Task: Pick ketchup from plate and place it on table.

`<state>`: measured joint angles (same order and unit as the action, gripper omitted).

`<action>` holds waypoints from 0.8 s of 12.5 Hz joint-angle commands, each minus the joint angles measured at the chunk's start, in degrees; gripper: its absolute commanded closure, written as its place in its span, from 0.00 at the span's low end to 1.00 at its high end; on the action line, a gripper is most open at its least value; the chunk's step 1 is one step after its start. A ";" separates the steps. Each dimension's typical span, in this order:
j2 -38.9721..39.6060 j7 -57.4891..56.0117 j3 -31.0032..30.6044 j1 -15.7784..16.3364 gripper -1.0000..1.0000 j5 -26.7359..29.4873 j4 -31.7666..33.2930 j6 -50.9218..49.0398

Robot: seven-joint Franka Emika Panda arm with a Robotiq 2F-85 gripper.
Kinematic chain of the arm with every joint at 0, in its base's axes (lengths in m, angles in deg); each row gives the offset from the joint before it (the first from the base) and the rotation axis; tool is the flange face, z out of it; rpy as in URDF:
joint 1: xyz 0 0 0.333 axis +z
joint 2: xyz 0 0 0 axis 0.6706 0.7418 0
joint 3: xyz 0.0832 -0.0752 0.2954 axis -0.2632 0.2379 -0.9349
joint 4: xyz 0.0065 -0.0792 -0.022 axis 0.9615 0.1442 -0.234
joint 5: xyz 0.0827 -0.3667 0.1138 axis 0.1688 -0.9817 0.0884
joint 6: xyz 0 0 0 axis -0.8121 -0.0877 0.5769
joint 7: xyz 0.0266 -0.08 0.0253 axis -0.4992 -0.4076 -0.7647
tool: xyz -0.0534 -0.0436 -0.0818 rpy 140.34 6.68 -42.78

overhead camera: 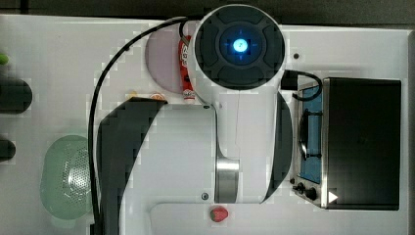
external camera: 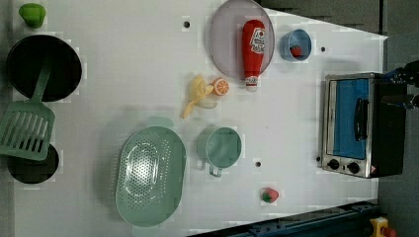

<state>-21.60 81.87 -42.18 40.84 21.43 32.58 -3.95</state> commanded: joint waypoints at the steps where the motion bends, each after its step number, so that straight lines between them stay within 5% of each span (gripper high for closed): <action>1: -5.01 -4.78 -2.58 -5.14 0.29 1.99 -0.44 -9.22; 4: -1.69 -5.30 -3.73 -4.90 0.00 2.00 -0.50 -7.73; 10: 8.56 -10.08 -5.71 -4.30 0.00 2.02 -0.88 6.08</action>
<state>-14.43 75.33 -47.47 37.19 23.38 31.13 2.44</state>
